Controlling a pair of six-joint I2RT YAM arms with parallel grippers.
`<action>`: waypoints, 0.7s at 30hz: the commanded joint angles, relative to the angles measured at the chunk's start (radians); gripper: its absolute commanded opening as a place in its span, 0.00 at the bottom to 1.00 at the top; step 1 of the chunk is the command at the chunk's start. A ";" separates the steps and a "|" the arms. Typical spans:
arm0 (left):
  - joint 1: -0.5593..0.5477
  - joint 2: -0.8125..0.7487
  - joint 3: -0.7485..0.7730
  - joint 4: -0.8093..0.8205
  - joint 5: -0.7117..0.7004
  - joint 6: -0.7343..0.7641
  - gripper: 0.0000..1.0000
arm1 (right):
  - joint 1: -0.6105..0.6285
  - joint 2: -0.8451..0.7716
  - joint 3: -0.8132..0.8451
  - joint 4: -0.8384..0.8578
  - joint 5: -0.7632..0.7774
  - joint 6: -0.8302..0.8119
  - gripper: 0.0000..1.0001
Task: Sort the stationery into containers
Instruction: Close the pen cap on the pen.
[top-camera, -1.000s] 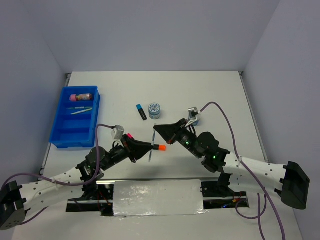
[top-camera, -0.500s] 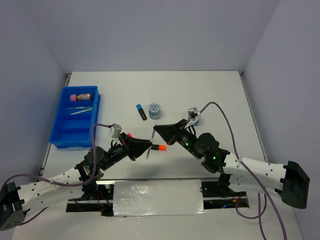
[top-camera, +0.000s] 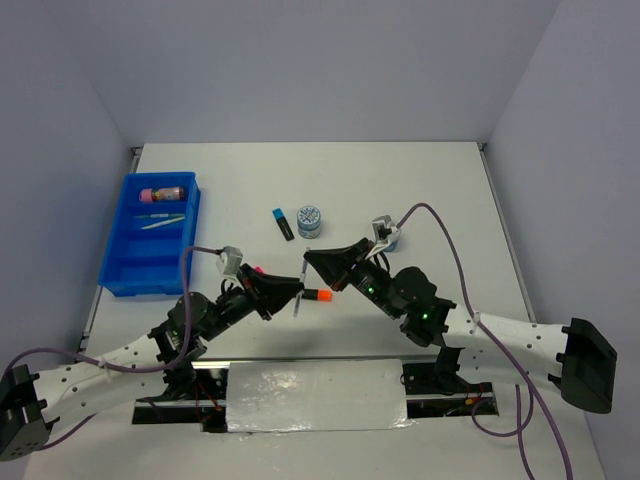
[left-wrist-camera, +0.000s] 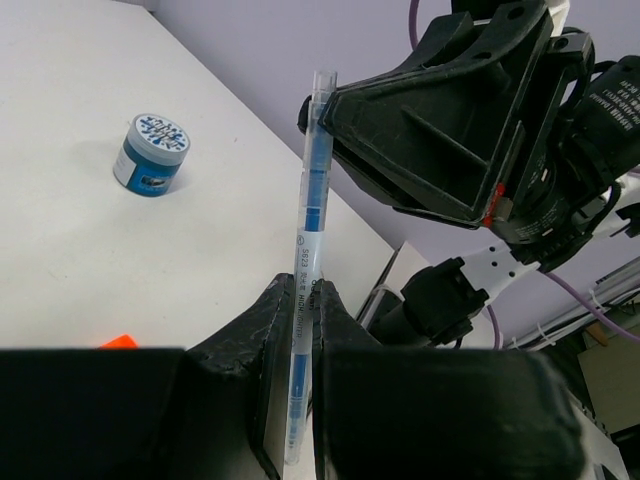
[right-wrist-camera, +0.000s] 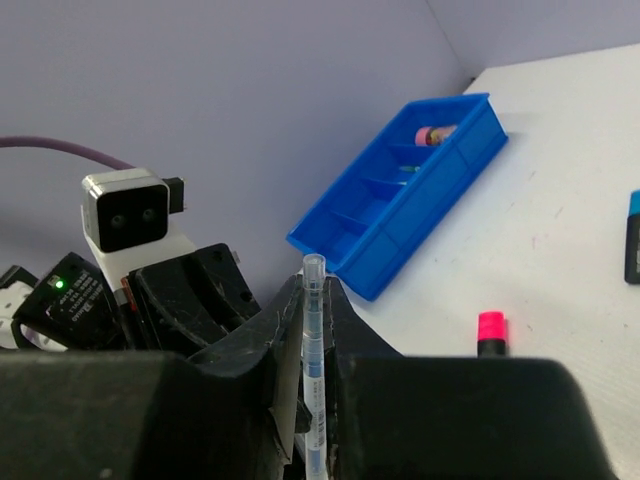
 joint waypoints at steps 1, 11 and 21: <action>0.006 -0.027 0.074 0.094 -0.090 0.033 0.00 | 0.038 0.001 -0.030 0.065 -0.070 -0.049 0.16; 0.006 0.005 0.082 0.140 -0.009 0.085 0.00 | 0.045 -0.013 -0.050 0.124 -0.130 -0.087 0.35; 0.006 0.041 0.073 0.187 0.062 0.108 0.00 | 0.045 -0.022 -0.026 0.113 -0.134 -0.098 0.28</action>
